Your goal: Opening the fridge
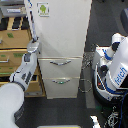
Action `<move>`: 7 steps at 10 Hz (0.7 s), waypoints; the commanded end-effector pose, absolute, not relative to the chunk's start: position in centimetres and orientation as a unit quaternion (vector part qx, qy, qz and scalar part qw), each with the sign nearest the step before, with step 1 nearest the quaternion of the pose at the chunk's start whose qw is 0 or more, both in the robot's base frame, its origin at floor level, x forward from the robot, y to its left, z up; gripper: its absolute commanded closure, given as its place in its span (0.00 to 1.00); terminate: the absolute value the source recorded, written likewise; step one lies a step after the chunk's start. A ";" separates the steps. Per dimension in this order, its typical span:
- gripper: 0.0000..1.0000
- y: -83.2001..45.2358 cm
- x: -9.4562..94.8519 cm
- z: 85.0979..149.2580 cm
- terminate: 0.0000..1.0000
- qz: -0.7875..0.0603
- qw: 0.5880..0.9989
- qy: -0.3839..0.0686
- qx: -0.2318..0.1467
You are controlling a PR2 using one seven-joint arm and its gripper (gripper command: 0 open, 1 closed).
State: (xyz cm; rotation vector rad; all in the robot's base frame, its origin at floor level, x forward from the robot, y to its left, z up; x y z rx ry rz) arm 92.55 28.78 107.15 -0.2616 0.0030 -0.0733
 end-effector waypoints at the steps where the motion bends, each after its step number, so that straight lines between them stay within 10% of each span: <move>1: 1.00 27.4 92.4 105.8 0.00 -0.052 0.990 0.017 -0.133; 7: 1.00 23.6 82.5 109.7 0.00 -0.164 0.979 0.000 -0.119</move>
